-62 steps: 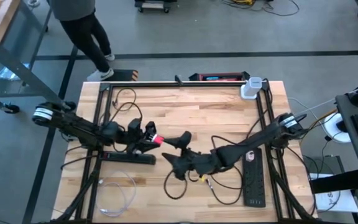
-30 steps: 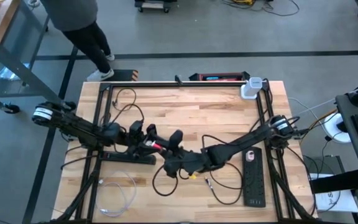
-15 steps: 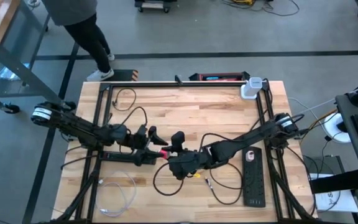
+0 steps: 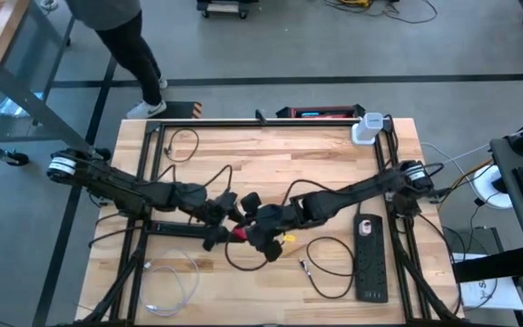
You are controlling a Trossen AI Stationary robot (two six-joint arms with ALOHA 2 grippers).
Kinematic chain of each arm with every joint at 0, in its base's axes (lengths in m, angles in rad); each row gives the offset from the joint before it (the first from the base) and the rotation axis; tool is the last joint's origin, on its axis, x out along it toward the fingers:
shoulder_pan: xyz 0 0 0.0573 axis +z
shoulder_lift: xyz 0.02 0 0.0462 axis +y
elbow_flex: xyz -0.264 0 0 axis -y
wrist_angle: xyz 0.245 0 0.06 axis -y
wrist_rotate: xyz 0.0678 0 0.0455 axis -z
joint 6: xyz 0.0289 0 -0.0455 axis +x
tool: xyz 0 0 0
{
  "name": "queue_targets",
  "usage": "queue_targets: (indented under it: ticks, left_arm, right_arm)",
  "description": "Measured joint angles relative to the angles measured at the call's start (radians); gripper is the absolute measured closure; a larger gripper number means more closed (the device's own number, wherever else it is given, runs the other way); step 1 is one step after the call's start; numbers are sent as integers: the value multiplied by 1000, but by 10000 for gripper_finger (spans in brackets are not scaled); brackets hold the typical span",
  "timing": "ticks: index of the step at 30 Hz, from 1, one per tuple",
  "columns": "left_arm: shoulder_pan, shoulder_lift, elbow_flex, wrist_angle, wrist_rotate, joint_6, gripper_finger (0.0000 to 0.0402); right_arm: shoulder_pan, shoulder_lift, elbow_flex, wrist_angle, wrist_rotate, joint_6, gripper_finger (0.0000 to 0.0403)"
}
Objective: Insert USB
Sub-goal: Insert the white charger cable into the red charger adapter
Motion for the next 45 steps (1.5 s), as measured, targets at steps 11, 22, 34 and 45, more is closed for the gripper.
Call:
queue_targets:
  ticks: [11,22,34,45]
  left_arm:
    - [1,1,-5,-19,25,-48,150]
    - [3,26,-4,0,25,-79,213]
    - [3,41,39,-56,66,11,261]
    - [-57,-183,45,-641,28,-76,266]
  right_arm:
    - [-36,0,0,-47,-128,17,268]
    - [-56,0,0,-39,-148,-17,268]
    - [-45,0,-4,-32,-146,90,216]
    - [42,-25,13,-68,128,93,165]
